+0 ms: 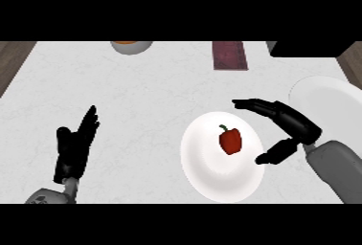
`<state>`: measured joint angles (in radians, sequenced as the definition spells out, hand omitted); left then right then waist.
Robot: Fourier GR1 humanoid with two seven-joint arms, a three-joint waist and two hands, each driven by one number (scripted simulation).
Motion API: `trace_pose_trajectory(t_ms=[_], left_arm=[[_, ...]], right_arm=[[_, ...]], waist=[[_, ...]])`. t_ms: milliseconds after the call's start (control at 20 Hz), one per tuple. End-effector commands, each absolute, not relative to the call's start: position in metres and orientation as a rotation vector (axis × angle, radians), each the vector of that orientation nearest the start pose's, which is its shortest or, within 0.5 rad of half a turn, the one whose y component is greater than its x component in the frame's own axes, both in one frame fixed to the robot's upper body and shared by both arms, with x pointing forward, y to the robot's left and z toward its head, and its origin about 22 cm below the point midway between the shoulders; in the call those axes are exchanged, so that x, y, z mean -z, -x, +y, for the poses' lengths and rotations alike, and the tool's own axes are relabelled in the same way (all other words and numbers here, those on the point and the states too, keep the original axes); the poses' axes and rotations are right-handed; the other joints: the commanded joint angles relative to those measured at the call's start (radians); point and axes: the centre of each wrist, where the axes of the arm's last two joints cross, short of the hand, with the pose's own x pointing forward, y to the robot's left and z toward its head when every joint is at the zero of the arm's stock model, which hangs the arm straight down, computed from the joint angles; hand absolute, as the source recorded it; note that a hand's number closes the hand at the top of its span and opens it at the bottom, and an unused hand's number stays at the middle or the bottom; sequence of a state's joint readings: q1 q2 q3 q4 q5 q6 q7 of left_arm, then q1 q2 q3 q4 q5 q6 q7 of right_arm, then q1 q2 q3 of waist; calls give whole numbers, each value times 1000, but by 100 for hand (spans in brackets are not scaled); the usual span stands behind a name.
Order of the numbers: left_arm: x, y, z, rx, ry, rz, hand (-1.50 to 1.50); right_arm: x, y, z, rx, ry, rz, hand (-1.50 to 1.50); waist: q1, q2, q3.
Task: Pick the bell pepper from the plate and place it in the plate
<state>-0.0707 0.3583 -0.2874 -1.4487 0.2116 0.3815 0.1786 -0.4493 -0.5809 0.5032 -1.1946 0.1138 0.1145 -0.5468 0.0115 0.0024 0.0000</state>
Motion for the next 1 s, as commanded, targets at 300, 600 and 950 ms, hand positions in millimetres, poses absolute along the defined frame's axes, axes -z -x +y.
trace_pose_trajectory(t_ms=[300,600,950], left_arm=[[14,-236,237,37,-233,-1282,0],[19,-252,246,13,-253,-1272,0],[8,-243,242,40,-248,-1279,0]], right_arm=[[-84,-353,-231,-1619,173,-1445,-150],[-78,-339,-210,-1719,124,-1303,-150],[-32,-350,-204,-1735,130,-1252,-150]], waist=[[9,-3,-1],[-13,-3,-1],[-3,-2,0]])
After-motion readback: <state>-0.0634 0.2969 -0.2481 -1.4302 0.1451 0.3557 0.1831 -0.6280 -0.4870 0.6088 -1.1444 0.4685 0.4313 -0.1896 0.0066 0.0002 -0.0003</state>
